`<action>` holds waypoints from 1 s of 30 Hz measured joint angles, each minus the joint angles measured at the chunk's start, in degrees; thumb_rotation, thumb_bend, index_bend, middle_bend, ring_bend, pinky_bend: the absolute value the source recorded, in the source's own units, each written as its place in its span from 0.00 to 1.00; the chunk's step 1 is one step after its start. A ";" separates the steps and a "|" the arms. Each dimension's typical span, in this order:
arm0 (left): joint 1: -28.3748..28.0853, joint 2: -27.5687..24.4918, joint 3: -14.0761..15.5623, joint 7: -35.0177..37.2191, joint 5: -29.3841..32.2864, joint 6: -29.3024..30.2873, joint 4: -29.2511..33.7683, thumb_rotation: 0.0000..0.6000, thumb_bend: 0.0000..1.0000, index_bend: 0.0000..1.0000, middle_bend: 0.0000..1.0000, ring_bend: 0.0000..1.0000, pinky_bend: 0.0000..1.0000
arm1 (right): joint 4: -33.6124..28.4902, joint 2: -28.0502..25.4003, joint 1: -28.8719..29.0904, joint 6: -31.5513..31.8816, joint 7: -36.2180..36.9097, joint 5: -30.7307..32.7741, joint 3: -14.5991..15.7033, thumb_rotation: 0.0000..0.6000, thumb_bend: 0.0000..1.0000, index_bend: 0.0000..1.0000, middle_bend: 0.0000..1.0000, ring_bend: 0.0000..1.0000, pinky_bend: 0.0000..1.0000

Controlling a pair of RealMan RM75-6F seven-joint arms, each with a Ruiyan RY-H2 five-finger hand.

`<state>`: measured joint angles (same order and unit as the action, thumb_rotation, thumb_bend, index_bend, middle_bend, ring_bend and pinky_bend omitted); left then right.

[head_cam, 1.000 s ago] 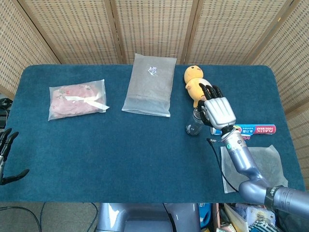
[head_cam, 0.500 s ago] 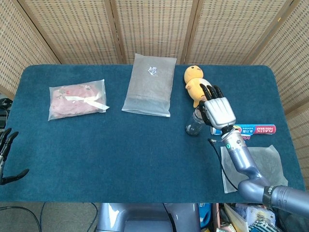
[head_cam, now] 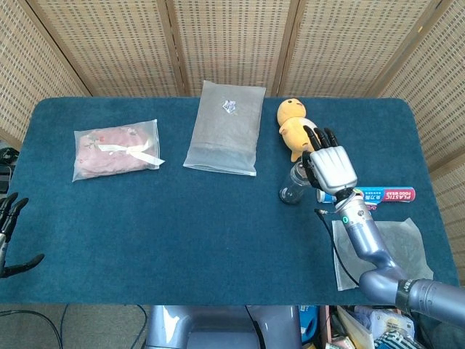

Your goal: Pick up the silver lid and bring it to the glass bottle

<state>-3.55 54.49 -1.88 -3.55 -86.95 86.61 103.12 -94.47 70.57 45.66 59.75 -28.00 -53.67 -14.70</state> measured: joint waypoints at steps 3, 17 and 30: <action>0.05 -0.03 0.01 0.03 -0.01 0.07 0.02 1.00 0.00 0.00 0.00 0.00 0.00 | 0.05 -0.05 0.01 -0.19 0.00 -0.05 0.26 1.00 0.58 0.43 0.00 0.00 0.00; 0.00 0.02 0.00 -0.09 -0.01 0.03 -0.01 1.00 0.00 0.00 0.00 0.00 0.00 | -1.50 -1.01 0.30 0.72 -2.42 -0.09 0.74 1.00 0.36 0.08 0.00 0.00 0.00; 0.08 -0.10 0.06 0.25 -0.25 0.21 -0.02 1.00 0.00 0.00 0.00 0.00 0.00 | -10.60 -7.60 -2.00 4.71 2.61 -3.50 -2.11 1.00 0.36 0.08 0.00 0.00 0.00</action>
<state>-3.48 54.40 -1.81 -3.30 -87.20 86.83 103.09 -105.06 62.97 43.66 64.46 -25.39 -57.17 -16.81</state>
